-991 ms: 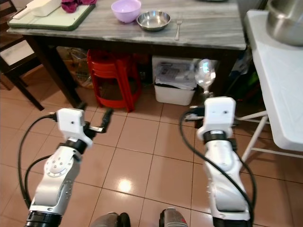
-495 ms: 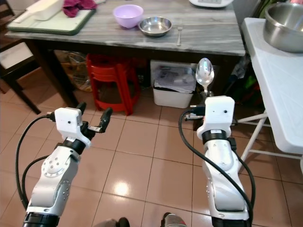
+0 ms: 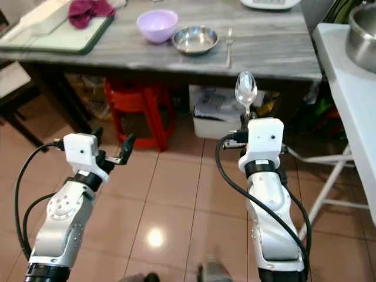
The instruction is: Setting the table
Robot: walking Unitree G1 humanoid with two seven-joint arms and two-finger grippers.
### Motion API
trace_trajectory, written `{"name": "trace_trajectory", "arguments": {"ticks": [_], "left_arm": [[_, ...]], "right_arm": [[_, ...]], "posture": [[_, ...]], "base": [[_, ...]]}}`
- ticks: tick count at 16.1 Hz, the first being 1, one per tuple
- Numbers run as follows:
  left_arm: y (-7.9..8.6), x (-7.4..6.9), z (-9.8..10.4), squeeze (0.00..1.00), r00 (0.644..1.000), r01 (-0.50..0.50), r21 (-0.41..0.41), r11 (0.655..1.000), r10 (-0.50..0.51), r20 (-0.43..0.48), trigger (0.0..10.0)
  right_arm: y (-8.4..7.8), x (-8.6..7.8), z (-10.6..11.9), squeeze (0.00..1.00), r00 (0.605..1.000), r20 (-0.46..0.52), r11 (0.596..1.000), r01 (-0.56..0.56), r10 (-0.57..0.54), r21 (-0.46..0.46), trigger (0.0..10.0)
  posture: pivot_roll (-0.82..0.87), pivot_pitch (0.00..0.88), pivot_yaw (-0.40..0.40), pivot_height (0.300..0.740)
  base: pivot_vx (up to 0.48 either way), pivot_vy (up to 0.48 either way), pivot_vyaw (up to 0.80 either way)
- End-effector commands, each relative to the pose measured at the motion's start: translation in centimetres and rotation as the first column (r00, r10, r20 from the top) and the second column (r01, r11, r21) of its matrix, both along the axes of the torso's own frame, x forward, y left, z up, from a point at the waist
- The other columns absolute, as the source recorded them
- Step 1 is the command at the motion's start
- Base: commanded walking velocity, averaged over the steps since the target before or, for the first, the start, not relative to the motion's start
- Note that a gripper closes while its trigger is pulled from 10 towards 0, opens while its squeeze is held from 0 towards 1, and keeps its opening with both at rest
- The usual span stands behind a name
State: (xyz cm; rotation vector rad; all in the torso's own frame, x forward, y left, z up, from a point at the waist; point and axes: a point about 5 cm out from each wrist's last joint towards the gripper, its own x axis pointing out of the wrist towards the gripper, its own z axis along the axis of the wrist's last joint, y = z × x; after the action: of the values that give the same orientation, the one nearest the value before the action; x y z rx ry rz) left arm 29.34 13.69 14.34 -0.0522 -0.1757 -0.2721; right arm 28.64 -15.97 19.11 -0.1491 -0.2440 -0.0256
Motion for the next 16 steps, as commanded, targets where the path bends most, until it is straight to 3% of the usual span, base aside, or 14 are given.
{"name": "trace_trajectory", "arguments": {"ticks": [1,6,14,16], "left_arm": [[-0.37,-0.15,-0.04,0.0,1.0,0.015,-0.003,1.0,-0.015,-0.001,10.0],[-0.34,0.01,0.08,0.0,1.0,0.022,0.0,1.0,-0.022,0.003,10.0],[-0.69,-0.11,-0.11,0.0,0.999,0.032,-0.007,0.999,-0.032,-0.005,10.0],[-0.73,-0.1,-0.12,0.0,0.999,0.032,-0.007,0.999,-0.032,-0.006,10.0]], "right_arm": [[-0.76,-0.04,0.14,0.0,1.0,0.007,1.0,0.029,-0.029,0.0,10.0],[-0.73,0.06,0.06,0.0,1.0,0.004,1.0,0.03,-0.03,-0.001,10.0],[-0.66,0.37,-0.1,0.0,0.999,-0.002,0.999,0.032,-0.032,-0.007,10.0],[-0.69,0.43,-0.05,0.0,0.999,0.002,0.999,0.032,-0.032,-0.009,10.0]], "posture": [[-0.17,0.195,0.042,0.74],[-0.17,0.195,0.042,0.74],[-0.17,0.191,0.039,0.74],[-0.17,0.194,0.036,0.74]], "base": [[0.48,0.0,0.0],[0.48,0.0,0.0],[0.48,0.0,-0.6],[0.48,0.0,0.0]]}}
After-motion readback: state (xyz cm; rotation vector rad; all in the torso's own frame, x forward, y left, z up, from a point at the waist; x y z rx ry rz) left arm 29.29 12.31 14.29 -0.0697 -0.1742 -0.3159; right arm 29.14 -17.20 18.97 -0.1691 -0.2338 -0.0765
